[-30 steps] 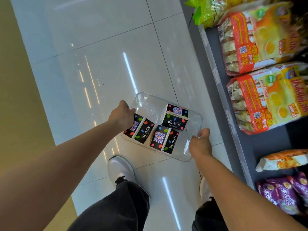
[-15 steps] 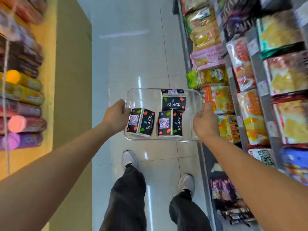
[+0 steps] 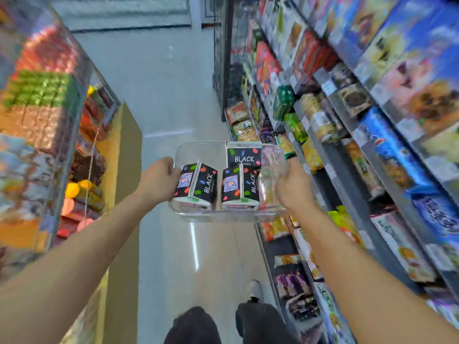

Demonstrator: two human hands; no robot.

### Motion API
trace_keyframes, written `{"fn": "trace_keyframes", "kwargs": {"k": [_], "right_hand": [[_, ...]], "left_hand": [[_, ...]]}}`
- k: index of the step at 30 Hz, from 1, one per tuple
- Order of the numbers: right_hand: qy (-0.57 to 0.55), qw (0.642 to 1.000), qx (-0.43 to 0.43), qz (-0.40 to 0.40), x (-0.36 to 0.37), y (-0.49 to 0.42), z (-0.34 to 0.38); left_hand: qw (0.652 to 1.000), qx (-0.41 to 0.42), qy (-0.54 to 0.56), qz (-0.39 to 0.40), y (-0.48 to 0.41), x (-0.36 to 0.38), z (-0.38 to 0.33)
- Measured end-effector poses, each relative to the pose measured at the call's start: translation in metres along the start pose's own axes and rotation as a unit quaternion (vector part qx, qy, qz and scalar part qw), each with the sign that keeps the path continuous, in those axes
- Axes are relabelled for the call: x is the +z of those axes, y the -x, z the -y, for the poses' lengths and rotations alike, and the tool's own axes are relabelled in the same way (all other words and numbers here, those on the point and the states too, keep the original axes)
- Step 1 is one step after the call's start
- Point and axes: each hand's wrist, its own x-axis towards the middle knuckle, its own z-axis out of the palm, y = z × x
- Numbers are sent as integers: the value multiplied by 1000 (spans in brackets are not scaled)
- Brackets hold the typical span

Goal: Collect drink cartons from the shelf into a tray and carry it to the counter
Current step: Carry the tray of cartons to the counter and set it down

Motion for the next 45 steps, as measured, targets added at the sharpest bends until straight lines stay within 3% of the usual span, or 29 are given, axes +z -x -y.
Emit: {"fn": "trace_keyframes", "kwargs": {"k": [11,16,20,26,29,34,38,41,45], "right_hand": [[-30,981,101,-165,-116,157,27],[-45,958,175,-223,-183,245,2],[-35,929,243,-277,-234,332,-33],[-40,865,343,-364,-285,489,-92],[-61,830,390,-394,-297,575,-122],[-57,783,432,-444,-300,711,-157],[-57,714,500,-486,-297,812,-189],[-61,662,557,-497,-294,876,-203],[-91,592,598,-533,-289,954,-217]], "left_hand": [[980,191,4,54,75,-87,-92],[947,262,80,167,137,-83,-149],[897,315,106,291,208,-60,-196],[826,393,107,390,337,4,-241],[769,412,77,483,416,38,-252],[701,468,46,536,548,94,-254],[624,495,15,604,657,135,-243],[598,522,-4,608,730,159,-231],[529,516,-42,672,823,184,-226]]}}
